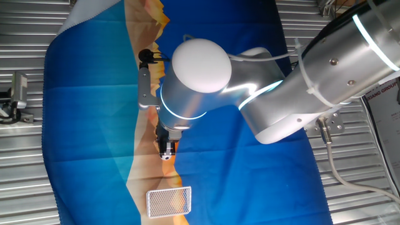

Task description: Push the soccer ball into the goal

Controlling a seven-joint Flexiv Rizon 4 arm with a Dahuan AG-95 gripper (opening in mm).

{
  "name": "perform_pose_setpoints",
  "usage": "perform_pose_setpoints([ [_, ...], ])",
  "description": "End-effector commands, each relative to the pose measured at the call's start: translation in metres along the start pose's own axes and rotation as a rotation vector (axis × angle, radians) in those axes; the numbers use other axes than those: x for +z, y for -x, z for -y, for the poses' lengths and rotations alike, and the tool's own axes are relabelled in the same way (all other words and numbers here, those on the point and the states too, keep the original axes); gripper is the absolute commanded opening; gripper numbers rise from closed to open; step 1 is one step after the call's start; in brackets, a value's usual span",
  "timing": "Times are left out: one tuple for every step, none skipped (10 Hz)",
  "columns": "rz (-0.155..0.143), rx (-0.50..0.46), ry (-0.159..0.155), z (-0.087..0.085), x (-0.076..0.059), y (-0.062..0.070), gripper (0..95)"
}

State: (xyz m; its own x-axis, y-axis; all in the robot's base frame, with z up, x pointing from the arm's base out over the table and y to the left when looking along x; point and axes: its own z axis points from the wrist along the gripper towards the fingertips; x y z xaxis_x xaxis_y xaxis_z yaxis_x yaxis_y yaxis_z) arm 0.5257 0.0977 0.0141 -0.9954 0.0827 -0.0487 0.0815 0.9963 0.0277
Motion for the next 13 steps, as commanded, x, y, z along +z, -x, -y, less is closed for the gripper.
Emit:
perform_pose_setpoints([
  [0.003,0.024,-0.023,-0.0084,0.0020,0.0009,0.0],
  [0.000,0.030,-0.021,-0.0126,0.0007,0.0019,0.0],
  [-0.003,0.030,-0.021,-0.0132,-0.0007,0.0028,0.0],
  [-0.011,0.025,-0.017,-0.0131,-0.0033,0.0031,0.0],
  [-0.013,0.025,-0.017,-0.0131,-0.0039,0.0031,0.0],
  [-0.013,0.024,-0.016,-0.0131,-0.0040,0.0031,0.0],
  [-0.013,0.025,-0.017,-0.0131,-0.0040,0.0031,0.0],
  [-0.012,0.025,-0.017,-0.0131,-0.0040,0.0031,0.0],
  [-0.013,0.026,-0.015,-0.0131,-0.0041,0.0031,0.0],
  [-0.012,0.025,-0.015,-0.0131,-0.0041,0.0031,0.0],
  [-0.013,0.024,-0.014,-0.0131,-0.0042,0.0026,0.0],
  [-0.011,0.024,-0.013,-0.0131,-0.0043,0.0017,0.0],
  [-0.011,0.024,-0.012,-0.0132,-0.0043,0.0012,0.0],
])
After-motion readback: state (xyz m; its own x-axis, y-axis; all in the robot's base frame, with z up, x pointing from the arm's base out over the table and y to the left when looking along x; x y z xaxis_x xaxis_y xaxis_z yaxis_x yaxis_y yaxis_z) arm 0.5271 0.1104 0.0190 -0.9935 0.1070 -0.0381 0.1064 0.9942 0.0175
